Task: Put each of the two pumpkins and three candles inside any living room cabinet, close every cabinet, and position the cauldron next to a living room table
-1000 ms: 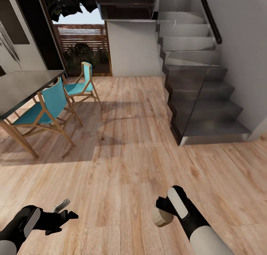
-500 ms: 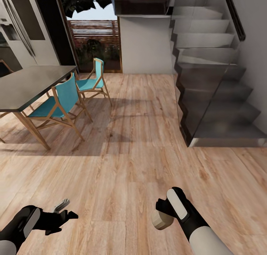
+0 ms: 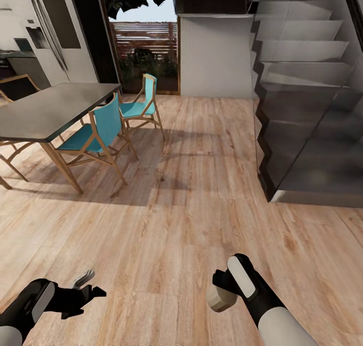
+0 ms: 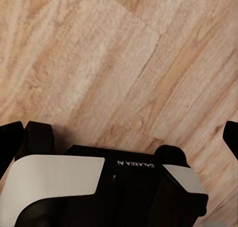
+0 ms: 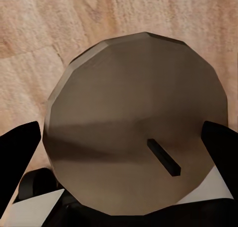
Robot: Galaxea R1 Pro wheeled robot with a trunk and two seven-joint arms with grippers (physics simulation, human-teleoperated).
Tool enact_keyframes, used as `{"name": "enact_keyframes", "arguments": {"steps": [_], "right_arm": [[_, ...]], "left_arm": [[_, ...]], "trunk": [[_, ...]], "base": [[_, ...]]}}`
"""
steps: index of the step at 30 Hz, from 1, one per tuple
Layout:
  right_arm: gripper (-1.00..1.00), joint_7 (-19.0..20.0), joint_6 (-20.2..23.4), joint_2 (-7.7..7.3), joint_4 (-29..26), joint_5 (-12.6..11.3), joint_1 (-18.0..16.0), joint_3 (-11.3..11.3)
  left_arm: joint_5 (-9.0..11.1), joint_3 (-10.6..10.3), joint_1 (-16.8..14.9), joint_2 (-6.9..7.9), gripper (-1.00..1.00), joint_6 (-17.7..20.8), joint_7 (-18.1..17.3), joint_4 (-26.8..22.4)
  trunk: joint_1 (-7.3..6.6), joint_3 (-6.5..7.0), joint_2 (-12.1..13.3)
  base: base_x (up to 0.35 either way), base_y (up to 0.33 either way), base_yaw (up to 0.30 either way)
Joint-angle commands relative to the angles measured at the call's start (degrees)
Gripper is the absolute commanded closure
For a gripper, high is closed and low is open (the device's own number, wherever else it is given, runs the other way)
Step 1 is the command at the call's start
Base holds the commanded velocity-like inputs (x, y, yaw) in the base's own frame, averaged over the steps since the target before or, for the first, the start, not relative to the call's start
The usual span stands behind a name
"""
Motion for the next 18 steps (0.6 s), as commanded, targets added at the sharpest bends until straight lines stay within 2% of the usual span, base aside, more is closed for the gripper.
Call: {"name": "enact_keyframes", "arguments": {"steps": [1, 9, 18], "right_arm": [[1.0, 0.0, 0.0, 0.01, 0.0, 0.0, 0.0, 0.0], [1.0, 0.1, 0.0, 0.05, 0.1, 0.0, 0.0, 0.0], [1.0, 0.0, 0.0, 0.33, 0.6, 0.1, -0.1, 0.0]], "left_arm": [[0.0, 0.0, 0.0, 0.0, -1.0, 0.0, 0.0, 0.0], [-0.1, 0.0, 0.0, -0.08, -1.0, -0.1, 0.0, 0.0], [-0.1, 0.0, 0.0, -0.08, -1.0, -0.1, 0.0, 0.0]], "trunk": [[0.0, -0.08, 0.0], [0.0, -0.67, 0.0], [0.0, -1.33, 0.0]], "base": [[0.0, 0.0, 0.183], [-0.033, 0.0, 0.183], [-0.287, 0.0, 0.191]]}}
